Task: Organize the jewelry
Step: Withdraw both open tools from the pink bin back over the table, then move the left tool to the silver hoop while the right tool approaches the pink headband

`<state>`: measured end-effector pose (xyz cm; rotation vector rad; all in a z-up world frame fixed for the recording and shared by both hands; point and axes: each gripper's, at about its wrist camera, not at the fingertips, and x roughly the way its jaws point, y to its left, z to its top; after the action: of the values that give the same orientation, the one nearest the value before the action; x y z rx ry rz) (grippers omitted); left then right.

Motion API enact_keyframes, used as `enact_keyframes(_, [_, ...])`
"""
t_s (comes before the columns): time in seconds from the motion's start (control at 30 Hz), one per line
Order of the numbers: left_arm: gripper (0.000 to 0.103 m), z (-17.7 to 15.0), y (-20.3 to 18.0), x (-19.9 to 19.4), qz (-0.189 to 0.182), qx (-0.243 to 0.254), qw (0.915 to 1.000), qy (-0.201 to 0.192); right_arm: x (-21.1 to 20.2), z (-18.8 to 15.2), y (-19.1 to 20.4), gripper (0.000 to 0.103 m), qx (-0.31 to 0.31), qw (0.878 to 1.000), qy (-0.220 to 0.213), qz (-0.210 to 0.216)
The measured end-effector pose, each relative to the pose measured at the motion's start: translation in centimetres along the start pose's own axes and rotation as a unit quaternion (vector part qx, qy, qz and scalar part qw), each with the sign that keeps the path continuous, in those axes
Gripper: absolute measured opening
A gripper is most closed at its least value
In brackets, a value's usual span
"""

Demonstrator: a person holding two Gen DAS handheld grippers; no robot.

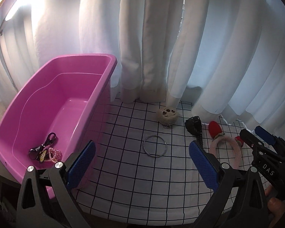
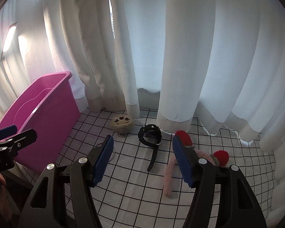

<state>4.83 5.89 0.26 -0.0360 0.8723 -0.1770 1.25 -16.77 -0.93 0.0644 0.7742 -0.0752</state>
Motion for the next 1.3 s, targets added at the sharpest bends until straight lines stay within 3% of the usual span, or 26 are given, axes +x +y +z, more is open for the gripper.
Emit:
enact_keyframes(0.17, [0.097,-1.6,-2.7,3.6,-0.023,0.03,0.999,0.025,0.1,-2.7,-4.8,0.063,0.044,0.998,0.012,-0.048])
enact_keyframes(0.37, [0.097,-2.8,-5.0,8.2,-0.031,0.031,0.9975,0.056,1.9,-5.6,-10.2,0.066,0.07,0.994,0.043,-0.074])
enact_keyframes(0.63, [0.097,-3.9,-6.8,13.0,0.024,0.021,0.9955,0.089,8.1,-7.3,-15.6,0.067,0.086,0.99,0.098,-0.054])
enact_keyframes(0.9, [0.097,-4.6,-6.7,16.1,0.062,-0.002,0.9933,0.098,13.5,-7.9,-17.2,0.067,0.071,0.988,0.136,-0.027])
enact_keyframes(1.3, [0.097,-4.2,-5.4,19.9,0.074,0.005,0.9908,0.113,15.2,-9.3,-17.4,0.067,0.088,0.984,0.148,-0.041])
